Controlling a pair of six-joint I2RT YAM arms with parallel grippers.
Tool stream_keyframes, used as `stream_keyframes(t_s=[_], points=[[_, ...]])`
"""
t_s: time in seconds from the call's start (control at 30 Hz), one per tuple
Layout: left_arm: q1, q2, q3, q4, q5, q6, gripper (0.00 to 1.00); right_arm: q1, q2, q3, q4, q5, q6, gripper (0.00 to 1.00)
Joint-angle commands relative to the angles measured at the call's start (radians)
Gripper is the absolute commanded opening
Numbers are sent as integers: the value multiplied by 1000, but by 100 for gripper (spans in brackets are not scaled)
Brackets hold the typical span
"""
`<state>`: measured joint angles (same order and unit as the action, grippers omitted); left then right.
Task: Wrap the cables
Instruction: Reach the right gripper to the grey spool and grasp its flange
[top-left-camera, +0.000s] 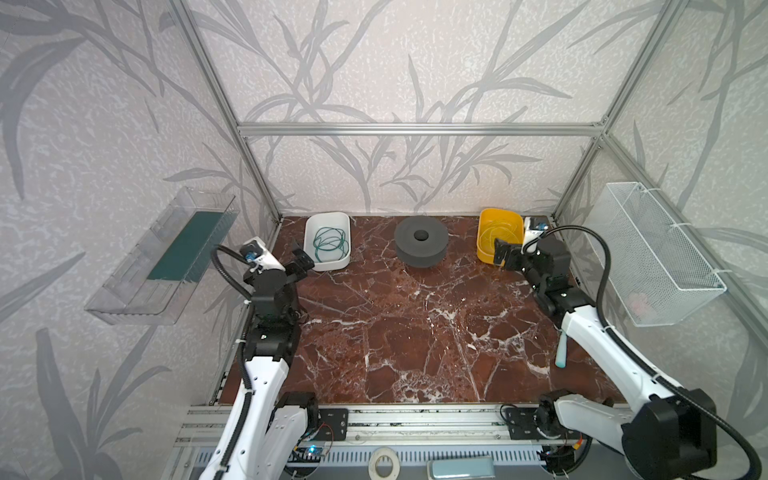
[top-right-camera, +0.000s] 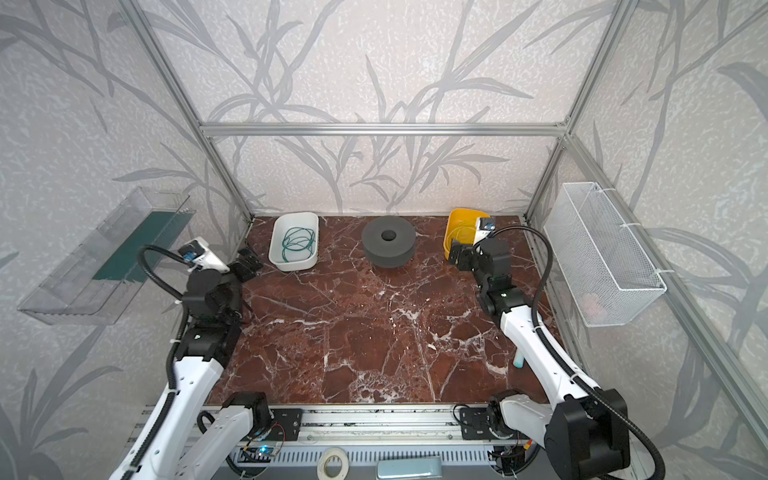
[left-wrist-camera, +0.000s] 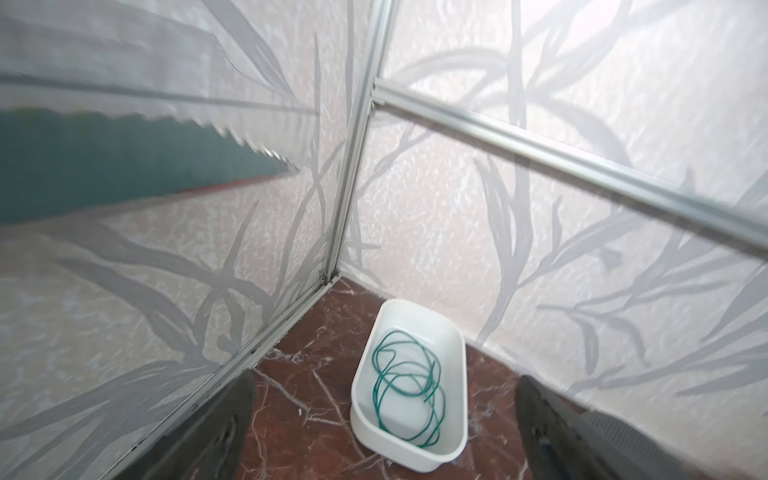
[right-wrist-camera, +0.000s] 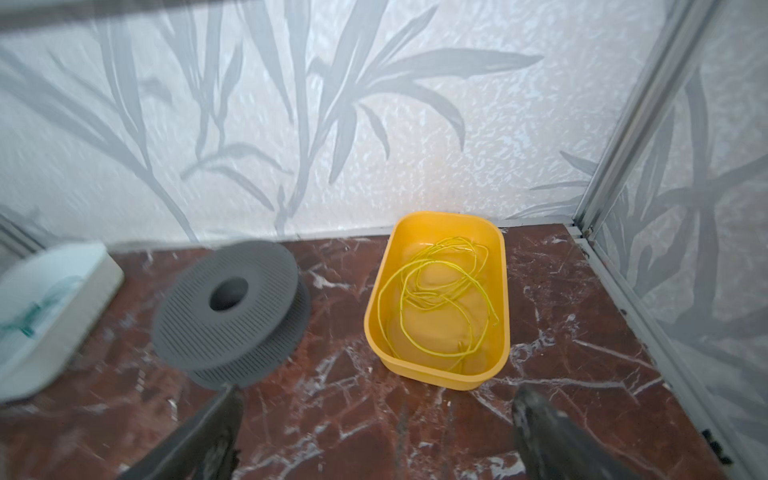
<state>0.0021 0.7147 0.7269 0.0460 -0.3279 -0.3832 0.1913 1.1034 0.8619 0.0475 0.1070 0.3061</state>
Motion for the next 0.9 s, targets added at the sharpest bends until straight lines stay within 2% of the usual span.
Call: stream_keyframes(t_s=[0.0, 0.03, 0.1, 0.13, 0.23, 0.3, 0.4, 0.47, 0.6, 0.87], points=[[3, -135, -28, -307, -131, -360, 99, -66, -51, -107, -100, -319, 307, 96], [4, -197, -62, -306, -138, -438, 99, -67, -55, -122, -61, -411, 310, 93], [6, -273, -119, -204, -50, -368, 99, -57, -43, -109, -94, -512, 288, 88], [7, -309, -118, -226, -45, -381, 99, -54, -35, -95, -141, -530, 271, 86], [7, -296, -73, -294, 41, -270, 99, -52, -36, -103, -241, -476, 228, 86], [6, -232, -39, -340, 108, -214, 98, -52, -48, -120, -270, -413, 228, 82], [6, -78, 47, -449, 173, -182, 88, -48, -50, -128, -288, -382, 231, 80], [7, 44, 123, -526, 227, -153, 77, -44, -41, -115, -319, -340, 231, 78], [4, 195, 218, -589, 348, -99, 70, -35, -27, -80, -361, -295, 212, 77], [-40, 421, 318, -606, 401, -93, 67, -2, 23, -44, -352, -270, 228, 75]])
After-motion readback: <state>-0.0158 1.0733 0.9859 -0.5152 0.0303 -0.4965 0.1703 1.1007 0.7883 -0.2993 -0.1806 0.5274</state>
